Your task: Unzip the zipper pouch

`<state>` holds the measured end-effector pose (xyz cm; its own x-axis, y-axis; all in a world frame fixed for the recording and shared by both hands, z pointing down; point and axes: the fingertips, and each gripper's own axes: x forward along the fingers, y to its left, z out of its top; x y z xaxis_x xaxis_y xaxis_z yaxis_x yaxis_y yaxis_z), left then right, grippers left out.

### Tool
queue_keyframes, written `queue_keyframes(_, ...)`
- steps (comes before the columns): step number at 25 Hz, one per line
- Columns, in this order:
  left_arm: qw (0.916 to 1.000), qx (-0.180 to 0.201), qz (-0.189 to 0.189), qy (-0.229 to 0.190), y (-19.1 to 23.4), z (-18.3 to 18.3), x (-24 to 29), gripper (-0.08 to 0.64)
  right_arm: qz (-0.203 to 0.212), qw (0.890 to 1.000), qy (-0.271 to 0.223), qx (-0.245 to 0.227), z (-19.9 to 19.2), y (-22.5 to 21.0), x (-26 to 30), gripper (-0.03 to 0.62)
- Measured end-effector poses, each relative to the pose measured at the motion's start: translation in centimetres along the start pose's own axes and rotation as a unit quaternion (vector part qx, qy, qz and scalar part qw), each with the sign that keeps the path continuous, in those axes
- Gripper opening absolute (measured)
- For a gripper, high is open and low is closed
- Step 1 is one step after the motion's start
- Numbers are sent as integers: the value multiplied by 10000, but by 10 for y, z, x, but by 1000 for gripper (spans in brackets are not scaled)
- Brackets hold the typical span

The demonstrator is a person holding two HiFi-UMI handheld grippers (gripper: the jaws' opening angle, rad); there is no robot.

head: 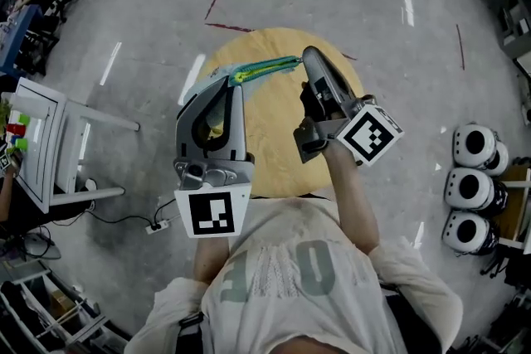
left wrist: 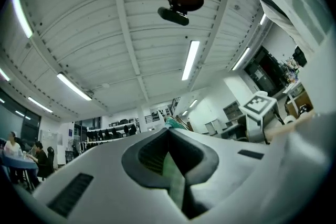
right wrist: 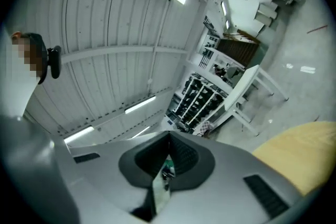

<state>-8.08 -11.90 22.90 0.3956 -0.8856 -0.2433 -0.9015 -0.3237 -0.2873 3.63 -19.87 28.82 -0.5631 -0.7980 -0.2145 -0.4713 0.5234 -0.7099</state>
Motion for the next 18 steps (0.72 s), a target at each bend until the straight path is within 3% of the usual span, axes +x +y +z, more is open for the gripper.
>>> queue_keyframes(3,9998,146,14,-99,4,5,1,26,-298,9995,-119,-38,7,-21,-12,29)
queue_keyframes(8,9999,52,-92,8,5,-4,2,26,-376,9991,-173,-55,4,-22,-12,29)
queue_keyframes(15,9982,-407,-427,63,-5,-16,14,26,-524,9977,-420,-58,17,-30,-31,34)
queue_keyframes(16,9975,-485,-519,61,-8,-18,16,26,-524,9975,-454,-113,19,-30,-34,47)
queue_keyframes(18,9956,-646,-679,90,-14,-24,21,26,-485,9974,-491,-206,24,-26,-38,203)
